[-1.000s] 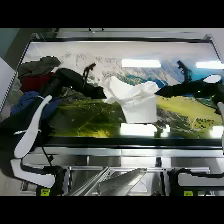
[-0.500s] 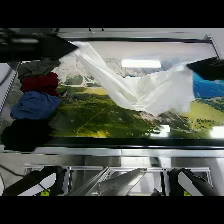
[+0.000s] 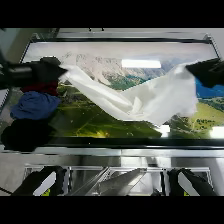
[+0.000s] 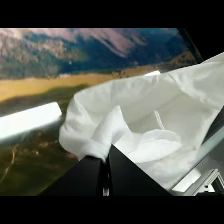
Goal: Fold the shirts.
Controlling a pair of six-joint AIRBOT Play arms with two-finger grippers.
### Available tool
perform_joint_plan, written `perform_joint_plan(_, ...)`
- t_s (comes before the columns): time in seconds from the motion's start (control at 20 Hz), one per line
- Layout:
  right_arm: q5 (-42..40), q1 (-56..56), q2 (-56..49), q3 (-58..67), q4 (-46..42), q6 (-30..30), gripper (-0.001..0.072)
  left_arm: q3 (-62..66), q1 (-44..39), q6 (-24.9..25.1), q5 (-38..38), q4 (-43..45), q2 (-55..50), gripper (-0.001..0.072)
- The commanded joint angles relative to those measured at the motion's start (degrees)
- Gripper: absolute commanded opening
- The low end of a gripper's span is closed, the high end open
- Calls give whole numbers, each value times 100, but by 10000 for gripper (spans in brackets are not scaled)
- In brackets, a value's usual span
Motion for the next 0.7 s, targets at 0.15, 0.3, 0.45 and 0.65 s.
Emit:
perform_joint_plan(0.15, -306, 896, -2214, -1360, -9, -258, 23, -2514, -177, 704, -1123, -2, -894, 13)
perform_joint_plan(0.3, -986, 848, -3259, -1261, 9, -258, 265, -2758, -55, 907, -1515, -11, -1635, 14)
perform_joint_plan(0.45, -951, 452, -3630, -776, 2, -254, 442, -2479, 170, 909, -1405, -11, -2243, 14)
perform_joint_plan(0.65, -94, -361, -3366, -483, -39, -251, 442, -1799, 260, 1027, -1019, -9, -2575, 14)
